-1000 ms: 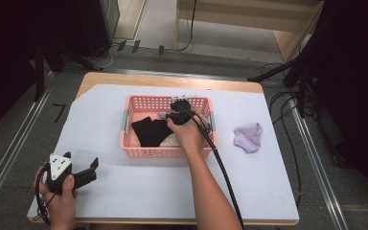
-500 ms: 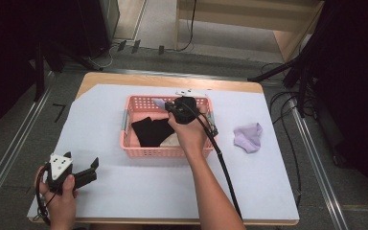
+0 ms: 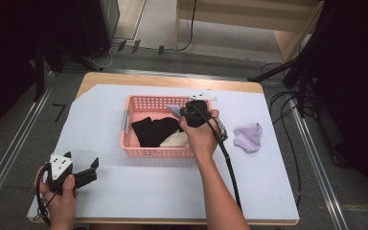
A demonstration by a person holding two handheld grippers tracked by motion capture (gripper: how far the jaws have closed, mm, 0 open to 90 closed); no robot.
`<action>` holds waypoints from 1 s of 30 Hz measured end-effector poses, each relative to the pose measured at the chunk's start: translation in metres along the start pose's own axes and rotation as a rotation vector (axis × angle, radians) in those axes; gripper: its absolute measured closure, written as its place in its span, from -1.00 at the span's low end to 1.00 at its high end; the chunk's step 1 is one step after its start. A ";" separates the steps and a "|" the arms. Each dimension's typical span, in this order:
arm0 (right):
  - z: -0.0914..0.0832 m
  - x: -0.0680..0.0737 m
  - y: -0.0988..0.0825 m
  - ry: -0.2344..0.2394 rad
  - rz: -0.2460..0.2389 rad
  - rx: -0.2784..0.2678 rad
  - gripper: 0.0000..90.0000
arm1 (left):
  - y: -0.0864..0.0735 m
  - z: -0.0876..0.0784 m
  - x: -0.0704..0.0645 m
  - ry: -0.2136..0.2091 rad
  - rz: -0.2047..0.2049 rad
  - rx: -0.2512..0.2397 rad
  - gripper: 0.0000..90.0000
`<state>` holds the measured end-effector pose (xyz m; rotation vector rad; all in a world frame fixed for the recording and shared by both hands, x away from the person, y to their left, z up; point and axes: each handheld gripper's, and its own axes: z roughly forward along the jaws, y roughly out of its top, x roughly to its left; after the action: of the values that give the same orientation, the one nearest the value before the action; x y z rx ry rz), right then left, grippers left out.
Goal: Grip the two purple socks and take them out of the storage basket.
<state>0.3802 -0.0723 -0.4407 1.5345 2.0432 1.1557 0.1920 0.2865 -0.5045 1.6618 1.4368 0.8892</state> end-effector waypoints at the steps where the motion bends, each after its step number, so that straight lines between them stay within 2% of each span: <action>1: 0.000 0.000 0.000 0.000 0.000 0.000 0.93 | 0.000 0.000 0.000 0.000 0.003 0.004 -0.82; 2: 0.001 -0.003 0.000 -0.008 0.010 0.001 0.92 | 0.000 0.000 0.000 0.000 0.005 0.005 -0.82; 4: 0.002 -0.007 0.001 -0.060 0.005 0.018 0.87 | 0.000 0.001 0.000 0.000 0.006 0.006 -0.82; 6: 0.005 -0.011 0.002 -0.062 0.024 0.059 0.80 | 0.000 0.001 0.000 0.000 0.006 0.006 -0.82; 8: 0.008 -0.015 0.002 -0.079 0.038 0.071 0.69 | 0.000 0.001 0.000 -0.001 0.008 0.007 -0.82; 11: 0.012 -0.018 0.002 -0.067 0.050 0.089 0.57 | 0.000 0.000 0.000 -0.001 0.006 0.007 -0.82; 16: 0.021 -0.019 0.002 -0.063 0.046 0.128 0.44 | 0.000 0.001 0.000 -0.001 0.004 0.008 -0.82; 19: 0.030 -0.019 0.002 -0.071 0.055 0.182 0.30 | 0.000 0.001 0.000 -0.001 0.005 0.009 -0.82; 20: 0.034 -0.019 0.001 -0.074 0.064 0.196 0.19 | 0.000 0.001 0.000 -0.001 0.005 0.009 -0.82; 21: 0.038 -0.020 0.000 -0.083 0.070 0.211 0.10 | 0.000 0.001 0.000 -0.002 0.008 0.009 -0.82; 22: 0.041 -0.019 -0.001 -0.115 0.069 0.216 0.11 | 0.001 0.001 0.000 -0.002 0.008 0.010 -0.82; 24: 0.047 -0.015 -0.002 -0.145 0.042 0.255 0.06 | 0.001 0.001 0.000 -0.004 0.009 0.011 -0.82; 28: 0.060 -0.012 -0.008 -0.150 0.069 0.303 -0.08 | 0.000 0.001 0.000 -0.005 0.008 0.007 -0.82; 29: 0.064 -0.013 -0.010 -0.143 0.089 0.321 -0.10 | 0.000 0.001 0.000 -0.005 0.008 0.007 -0.82; 30: 0.064 -0.013 -0.011 -0.136 0.099 0.317 -0.09 | 0.000 0.001 0.000 -0.006 0.008 0.007 -0.82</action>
<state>0.4216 -0.0589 -0.4911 1.8231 2.1557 0.7596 0.1931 0.2861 -0.5047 1.6744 1.4321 0.8842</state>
